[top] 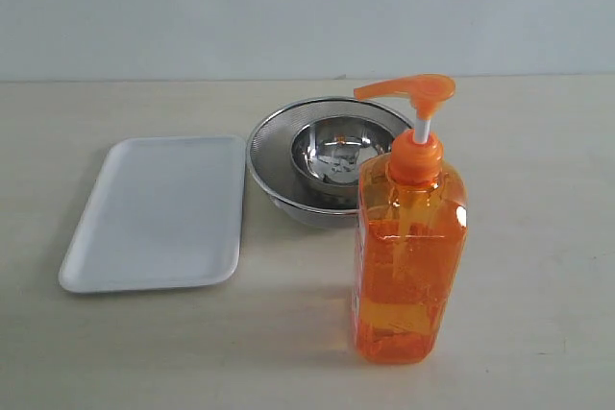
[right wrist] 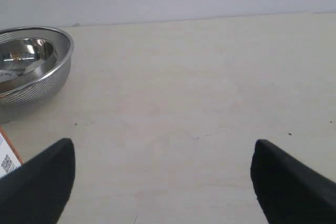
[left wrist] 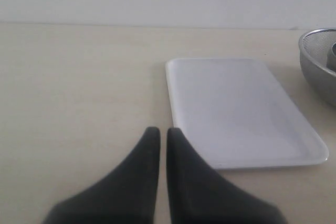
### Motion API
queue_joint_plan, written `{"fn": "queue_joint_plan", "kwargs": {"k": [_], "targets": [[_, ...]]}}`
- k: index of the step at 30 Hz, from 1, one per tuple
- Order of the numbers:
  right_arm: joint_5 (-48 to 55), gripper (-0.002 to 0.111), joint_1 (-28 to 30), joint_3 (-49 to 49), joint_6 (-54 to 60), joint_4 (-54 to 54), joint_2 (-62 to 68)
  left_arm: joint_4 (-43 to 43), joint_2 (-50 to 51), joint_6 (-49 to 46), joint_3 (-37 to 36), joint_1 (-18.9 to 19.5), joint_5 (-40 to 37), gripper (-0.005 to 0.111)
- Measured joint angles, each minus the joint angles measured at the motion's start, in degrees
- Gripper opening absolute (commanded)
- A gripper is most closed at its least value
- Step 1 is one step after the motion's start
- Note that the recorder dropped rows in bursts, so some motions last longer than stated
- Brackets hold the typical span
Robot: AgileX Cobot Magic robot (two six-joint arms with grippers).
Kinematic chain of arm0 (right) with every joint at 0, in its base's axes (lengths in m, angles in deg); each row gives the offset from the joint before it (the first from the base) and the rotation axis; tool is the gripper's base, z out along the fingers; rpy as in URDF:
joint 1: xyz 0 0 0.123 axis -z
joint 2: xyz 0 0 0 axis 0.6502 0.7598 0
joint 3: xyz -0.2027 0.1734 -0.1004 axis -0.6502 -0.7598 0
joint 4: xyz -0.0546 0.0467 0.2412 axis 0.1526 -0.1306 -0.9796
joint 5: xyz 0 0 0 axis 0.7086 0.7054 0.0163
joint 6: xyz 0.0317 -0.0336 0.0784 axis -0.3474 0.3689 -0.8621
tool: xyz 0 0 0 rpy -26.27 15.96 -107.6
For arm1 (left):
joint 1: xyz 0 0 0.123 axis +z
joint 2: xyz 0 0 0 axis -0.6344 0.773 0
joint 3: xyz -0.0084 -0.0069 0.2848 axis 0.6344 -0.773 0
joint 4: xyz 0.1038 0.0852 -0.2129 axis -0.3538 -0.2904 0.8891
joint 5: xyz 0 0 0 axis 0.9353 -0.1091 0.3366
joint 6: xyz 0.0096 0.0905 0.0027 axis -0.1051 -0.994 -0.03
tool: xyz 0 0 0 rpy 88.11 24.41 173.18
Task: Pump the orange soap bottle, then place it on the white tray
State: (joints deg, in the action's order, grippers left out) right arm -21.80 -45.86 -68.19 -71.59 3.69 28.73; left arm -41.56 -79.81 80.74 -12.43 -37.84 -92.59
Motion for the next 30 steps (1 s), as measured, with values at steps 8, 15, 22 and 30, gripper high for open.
{"fn": "queue_joint_plan", "kwargs": {"k": [8,15,22,30], "targets": [[0.00,0.082,0.00,0.00,0.00,0.00,0.00,0.00,0.00,0.00,0.00,0.00,0.00,0.005],[0.00,0.082,0.00,0.00,0.00,0.00,0.00,0.00,0.00,0.00,0.00,0.00,0.00,0.005],[0.00,0.082,0.00,0.00,0.47,-0.33,0.00,0.00,0.00,0.00,0.00,0.00,0.00,0.005],[-1.10,0.082,0.00,5.61,0.35,-6.37,-0.04,0.00,0.00,0.00,0.00,0.00,0.00,0.005]]}}
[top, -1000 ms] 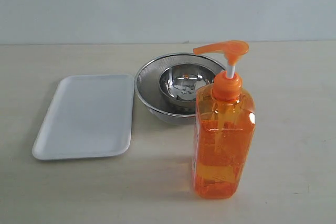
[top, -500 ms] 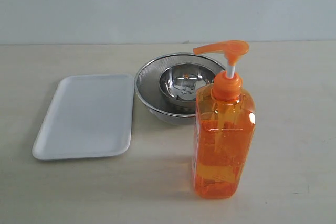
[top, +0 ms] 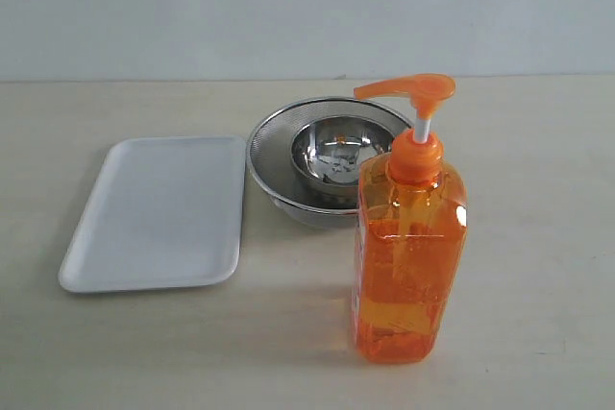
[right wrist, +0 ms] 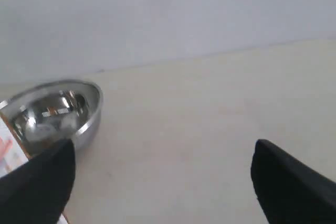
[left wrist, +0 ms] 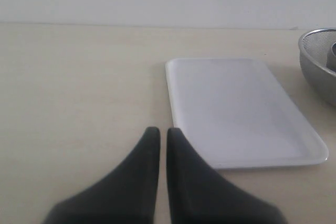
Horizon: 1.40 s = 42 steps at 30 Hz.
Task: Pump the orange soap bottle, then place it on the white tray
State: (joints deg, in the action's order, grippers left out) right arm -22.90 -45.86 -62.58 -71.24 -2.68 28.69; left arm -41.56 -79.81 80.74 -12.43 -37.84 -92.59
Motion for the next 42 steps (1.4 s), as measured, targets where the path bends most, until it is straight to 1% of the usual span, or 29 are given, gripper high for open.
{"fn": "queue_joint_plan", "kwargs": {"k": [5,12,18,26,32,36,38,39,40,41,42], "targets": [[-0.21,0.082,0.00,6.17,0.00,-3.60,-0.09,0.00,0.00,0.00,0.00,0.00,0.00,0.005],[1.73,0.082,0.00,6.84,-0.38,-4.81,-0.09,0.00,0.00,0.00,0.00,0.00,0.00,0.005],[1.81,0.082,0.00,6.84,-1.41,-9.50,-0.09,0.00,0.00,0.00,0.00,0.00,0.00,0.005],[-4.73,0.082,0.00,6.84,-2.36,-14.66,-0.09,0.00,0.00,0.00,0.00,0.00,0.00,0.005],[-11.90,0.082,0.00,6.84,-4.56,-15.72,-0.09,0.00,0.00,0.00,0.00,0.00,0.00,0.005],[-11.49,0.081,0.00,6.84,-4.96,-13.11,-0.09,0.00,0.00,0.00,0.00,0.00,0.00,0.005],[-10.92,0.057,0.00,6.84,-4.84,-12.36,-0.09,0.00,0.00,0.00,0.00,0.00,0.00,0.005],[-10.86,0.028,0.00,6.84,-4.74,-12.09,-0.09,0.00,0.00,0.00,0.00,0.00,0.00,0.005],[-10.45,0.010,0.00,6.93,-4.74,-12.29,-0.09,0.00,0.00,0.00,0.00,0.00,0.00,0.005],[-10.01,0.002,0.00,6.93,-4.74,-13.15,-0.09,0.00,0.00,0.00,0.00,0.00,0.00,0.005],[-8.99,0.001,0.00,6.93,-4.74,-16.08,-0.09,0.00,0.00,0.00,0.00,0.00,0.00,0.005]]}}
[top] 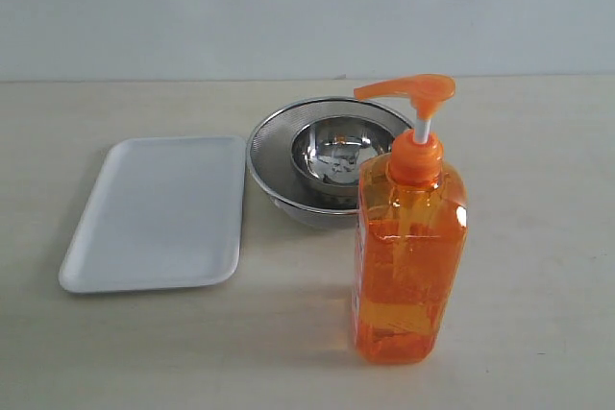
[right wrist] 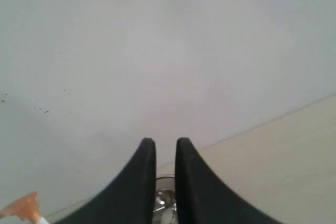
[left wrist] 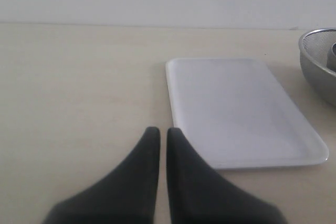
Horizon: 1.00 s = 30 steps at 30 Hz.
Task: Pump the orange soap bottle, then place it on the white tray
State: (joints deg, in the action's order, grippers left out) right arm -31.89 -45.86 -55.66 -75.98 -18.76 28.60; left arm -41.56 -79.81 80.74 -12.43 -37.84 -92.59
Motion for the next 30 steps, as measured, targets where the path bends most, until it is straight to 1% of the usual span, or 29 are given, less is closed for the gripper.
{"fn": "queue_joint_plan", "kwargs": {"k": [1,4,6,7,8,10,11,13,14,15,17,19,22,26,30], "targets": [[1.11,0.001,0.00,0.00,0.44,-3.36,0.00,0.00,0.00,0.00,0.00,0.00,0.00,0.005],[1.67,0.001,0.00,0.00,1.80,-5.66,0.00,0.00,0.00,0.00,0.00,0.00,0.00,0.005],[2.92,0.001,0.00,0.42,4.72,-6.47,0.00,0.00,0.00,0.00,0.00,0.00,0.00,0.005],[3.96,0.001,0.00,1.43,10.68,-9.05,0.00,0.00,0.00,0.00,0.00,0.00,0.00,0.005],[4.81,0.001,0.00,2.93,17.70,-14.12,0.00,0.00,0.00,0.00,0.00,0.00,0.00,0.005],[5.91,0.001,0.00,4.95,26.05,-21.29,-0.04,0.00,0.00,0.00,0.00,0.00,0.00,0.005],[6.69,0.001,0.00,6.84,32.89,-27.41,-0.04,0.00,0.00,0.00,0.00,0.00,0.00,0.005],[8.37,0.001,0.00,10.35,41.62,-35.83,0.84,0.00,0.00,0.00,0.00,0.00,0.00,0.005],[9.97,0.001,0.00,12.60,46.89,-39.29,2.24,0.00,0.00,0.00,0.00,0.00,0.00,0.005],[11.25,0.001,0.00,15.00,49.86,-41.73,3.49,0.00,0.00,0.00,0.00,0.00,0.00,0.005],[14.89,0.001,0.00,19.79,52.93,-44.28,7.62,0.00,0.00,0.00,0.00,0.00,0.00,0.005],[19.61,0.000,0.00,25.37,53.85,-45.06,15.49,0.00,0.00,0.00,0.00,0.00,0.00,0.005],[22.84,0.000,0.00,29.01,52.69,-44.10,23.34,0.00,0.00,0.00,0.00,0.00,0.00,0.005],[20.46,0.000,0.00,29.67,51.89,-42.52,30.70,0.00,0.00,0.00,0.00,0.00,0.00,0.005],[14.09,0.000,0.00,29.67,52.57,-41.61,32.43,0.00,0.00,0.00,0.00,0.00,0.00,0.005]]}}
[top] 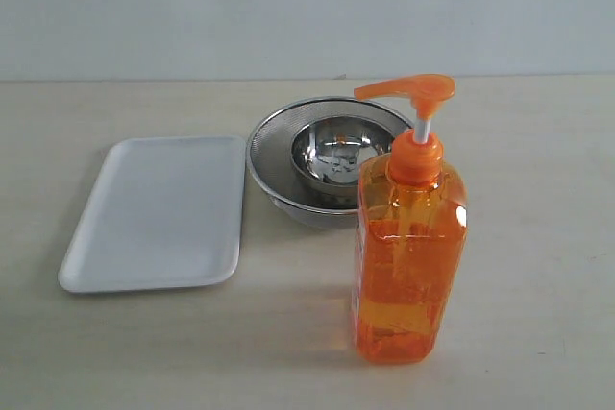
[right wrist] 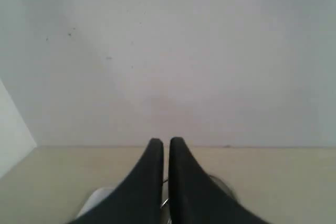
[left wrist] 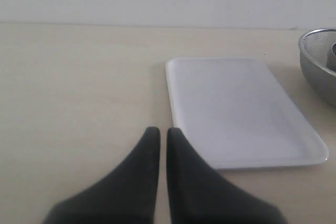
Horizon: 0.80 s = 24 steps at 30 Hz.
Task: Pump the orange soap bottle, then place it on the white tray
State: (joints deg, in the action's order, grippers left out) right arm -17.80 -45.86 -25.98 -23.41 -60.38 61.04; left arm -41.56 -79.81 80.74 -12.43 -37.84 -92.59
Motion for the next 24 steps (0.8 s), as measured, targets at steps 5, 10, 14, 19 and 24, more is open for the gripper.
{"fn": "queue_joint_plan", "kwargs": {"k": [5,10,14,19,24], "targets": [[-4.99,0.000,0.00,0.00,2.32,-1.10,-0.89,0.00,0.00,0.00,0.00,0.00,0.00,0.005],[-5.60,0.000,0.00,0.00,3.23,-6.12,-0.89,0.00,0.00,0.00,0.00,0.00,0.00,0.005],[-5.69,0.000,0.00,0.00,15.16,-12.02,-0.89,0.00,0.00,0.00,0.00,0.00,0.00,0.005],[-6.04,0.000,0.00,-2.55,35.79,-25.34,-1.74,0.00,0.00,0.00,0.00,0.00,0.00,0.005],[-6.98,0.000,0.00,-5.06,34.95,-25.20,-2.01,0.00,0.00,0.00,0.00,0.00,0.00,0.005]]}}
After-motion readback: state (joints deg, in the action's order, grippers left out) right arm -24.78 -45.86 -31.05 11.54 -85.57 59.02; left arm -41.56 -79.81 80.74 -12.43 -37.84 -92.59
